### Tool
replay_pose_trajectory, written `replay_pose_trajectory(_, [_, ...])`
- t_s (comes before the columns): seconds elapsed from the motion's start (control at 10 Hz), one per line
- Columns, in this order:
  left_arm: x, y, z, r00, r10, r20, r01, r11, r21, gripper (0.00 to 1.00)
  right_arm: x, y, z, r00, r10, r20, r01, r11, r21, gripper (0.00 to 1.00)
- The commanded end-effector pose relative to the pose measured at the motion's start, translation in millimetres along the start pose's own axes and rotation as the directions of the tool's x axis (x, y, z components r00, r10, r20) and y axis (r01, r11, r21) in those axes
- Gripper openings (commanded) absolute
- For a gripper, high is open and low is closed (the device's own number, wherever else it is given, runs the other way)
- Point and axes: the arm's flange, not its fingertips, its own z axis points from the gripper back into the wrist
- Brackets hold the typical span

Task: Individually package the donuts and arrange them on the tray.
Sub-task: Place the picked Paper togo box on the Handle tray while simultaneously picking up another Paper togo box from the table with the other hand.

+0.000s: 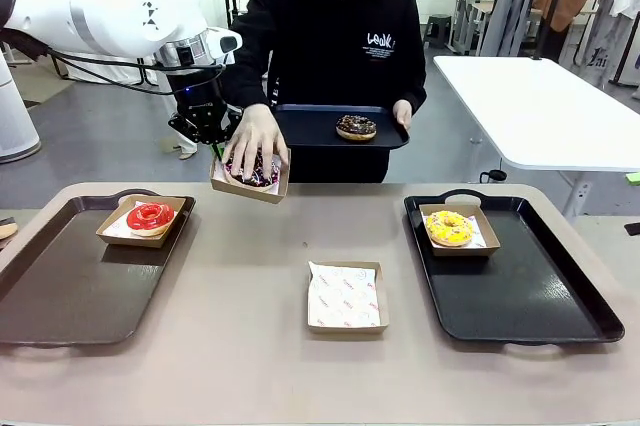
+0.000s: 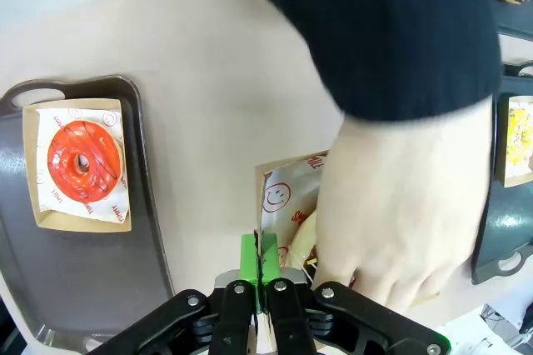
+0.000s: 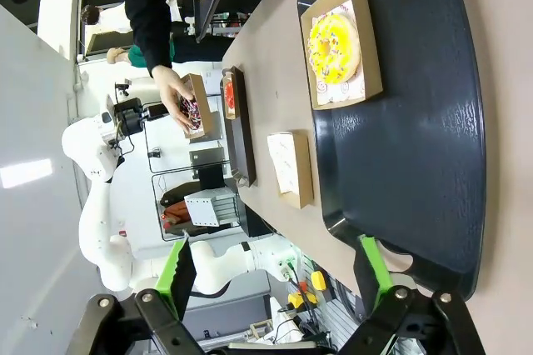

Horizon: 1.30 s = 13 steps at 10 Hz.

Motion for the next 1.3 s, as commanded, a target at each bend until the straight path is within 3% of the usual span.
replay_pose_trajectory(0.0, [-0.2,0.5,-0.2,1.0,0.0,-0.001,0.0,1.0,0.001,0.0,-2.4,2.7,0.3,1.0,-0.011,-0.013,0.011,1.0,0.0,1.0])
replay_pose_trajectory(1.1, [0.0,0.0,0.0,1.0,0.0,0.0,0.0,1.0,0.0,0.01,-2.4,2.7,0.3,1.0,-0.011,-0.013,0.011,1.0,0.0,1.0])
replay_pose_trajectory(1.2, [-8.7,9.5,5.1,0.995,-0.103,-0.005,0.103,0.994,0.035,0.01,0.0,0.0,-0.1,1.0,0.0,0.0,0.0,1.0,0.0,1.0])
